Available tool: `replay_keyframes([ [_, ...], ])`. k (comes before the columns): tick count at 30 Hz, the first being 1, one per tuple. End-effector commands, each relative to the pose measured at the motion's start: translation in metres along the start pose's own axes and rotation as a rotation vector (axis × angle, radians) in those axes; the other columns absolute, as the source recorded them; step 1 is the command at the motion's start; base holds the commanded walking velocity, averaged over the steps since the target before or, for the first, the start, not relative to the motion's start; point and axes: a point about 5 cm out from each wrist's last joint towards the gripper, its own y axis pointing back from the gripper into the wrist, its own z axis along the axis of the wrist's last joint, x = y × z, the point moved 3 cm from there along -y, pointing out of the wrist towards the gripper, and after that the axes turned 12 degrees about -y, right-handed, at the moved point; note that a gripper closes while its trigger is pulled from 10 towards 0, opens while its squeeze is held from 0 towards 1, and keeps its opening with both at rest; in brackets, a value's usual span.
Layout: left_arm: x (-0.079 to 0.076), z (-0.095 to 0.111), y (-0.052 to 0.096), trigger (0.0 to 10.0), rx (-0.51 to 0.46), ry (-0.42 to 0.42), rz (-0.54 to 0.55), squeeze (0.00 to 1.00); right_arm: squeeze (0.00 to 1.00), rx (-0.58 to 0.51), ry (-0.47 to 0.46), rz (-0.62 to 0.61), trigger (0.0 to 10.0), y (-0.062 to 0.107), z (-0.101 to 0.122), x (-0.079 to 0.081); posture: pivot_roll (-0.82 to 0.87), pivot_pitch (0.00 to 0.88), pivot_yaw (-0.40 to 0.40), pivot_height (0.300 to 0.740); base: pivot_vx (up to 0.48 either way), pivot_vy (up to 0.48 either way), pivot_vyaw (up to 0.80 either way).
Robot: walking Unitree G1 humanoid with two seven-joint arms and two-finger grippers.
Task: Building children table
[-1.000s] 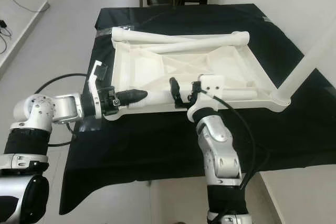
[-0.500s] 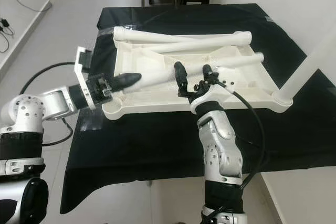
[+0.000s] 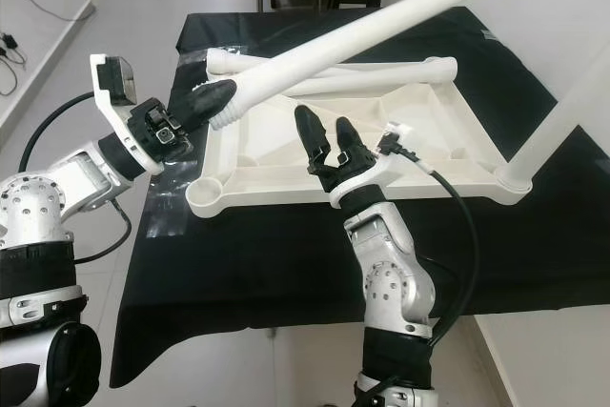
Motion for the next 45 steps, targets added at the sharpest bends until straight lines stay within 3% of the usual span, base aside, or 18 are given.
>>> replay_keyframes([
  [1, -0.008, 0.003, 0.002, 0.0, -0.029, 0.002, -0.055, 0.00, 0.00, -0.033, -0.079, 0.106, 10.0, -0.002, 0.010, 0.017, -0.04, 0.075, -0.011, 0.740, 0.000, 0.000, 0.00],
  [4, -0.011, 0.003, 0.004, 0.0, -0.035, 0.005, -0.074, 0.00, 0.00, -0.073, -0.153, 0.158, 10.0, -0.002, 0.019, 0.022, -0.04, 0.075, -0.012, 0.740, 0.000, 0.000, 0.00],
  [5, -0.012, 0.003, 0.005, 0.0, -0.040, 0.008, -0.082, 0.00, 0.55, -0.084, -0.179, 0.201, 10.0, -0.003, 0.023, 0.026, -0.04, 0.074, -0.012, 0.740, 0.000, 0.000, 0.00],
  [6, -0.013, 0.003, 0.006, 0.0, -0.042, 0.011, -0.085, 0.00, 1.00, -0.081, -0.189, 0.249, 10.0, -0.003, 0.026, 0.031, -0.04, 0.073, -0.013, 0.740, 0.000, 0.000, 0.00],
  [13, -0.014, 0.001, 0.007, 0.0, -0.046, 0.022, -0.088, 0.00, 1.00, 0.026, -0.146, 0.334, 10.0, -0.008, 0.019, 0.044, -0.03, 0.069, -0.016, 0.740, 0.000, 0.000, 0.00],
  [14, -0.016, -0.001, 0.007, 0.0, -0.041, 0.026, -0.098, 0.00, 0.19, 0.074, -0.144, 0.369, 10.0, -0.008, 0.013, 0.049, -0.03, 0.069, -0.016, 0.740, 0.000, 0.000, 0.00],
  [15, -0.016, -0.001, 0.007, 0.0, -0.041, 0.026, -0.098, 0.00, 0.19, 0.074, -0.144, 0.369, 10.0, -0.008, 0.013, 0.049, -0.03, 0.069, -0.016, 0.740, 0.000, 0.000, 0.00],
  [16, -0.019, -0.004, 0.006, 0.0, -0.032, 0.036, -0.117, 0.00, 0.00, 0.114, -0.144, 0.402, 10.0, -0.008, 0.007, 0.055, -0.03, 0.066, -0.012, 0.740, 0.000, 0.000, 0.00],
  [22, -0.035, -0.017, 0.006, 0.0, 0.019, 0.059, -0.207, 0.00, 0.00, 0.177, -0.184, 0.455, 10.0, -0.019, -0.004, 0.067, -0.02, 0.062, -0.014, 0.740, 0.000, 0.000, 0.00],
  [37, -0.045, -0.030, 0.010, 0.0, 0.061, 0.088, -0.259, 0.00, 0.00, 0.203, -0.212, 0.495, 10.0, -0.020, -0.009, 0.072, -0.02, 0.066, -0.015, 0.740, 0.000, 0.000, 0.00],
  [38, -0.045, -0.031, 0.010, 0.0, 0.063, 0.088, -0.260, 0.00, 0.00, 0.213, -0.218, 0.508, 1.8, -0.019, -0.010, 0.074, -0.02, 0.066, -0.015, 0.740, 0.000, 0.000, 0.00],
  [40, -0.045, -0.031, 0.010, 0.0, 0.063, 0.088, -0.260, 0.00, 0.00, 0.213, -0.218, 0.508, 1.8, -0.019, -0.010, 0.074, -0.02, 0.066, -0.015, 0.740, 0.000, 0.000, 0.00],
  [41, -0.045, -0.031, 0.010, 0.0, 0.063, 0.089, -0.261, 0.00, 0.00, 0.226, -0.225, 0.523, 0.0, -0.017, -0.012, 0.076, -0.02, 0.066, -0.014, 0.740, 0.000, 0.000, 0.00],
  [45, -0.046, -0.031, 0.011, 0.0, 0.063, 0.091, -0.267, 0.00, 0.00, 0.244, -0.236, 0.542, 0.0, -0.015, -0.014, 0.077, -0.02, 0.068, -0.014, 0.740, 0.000, 0.000, 0.00],
])
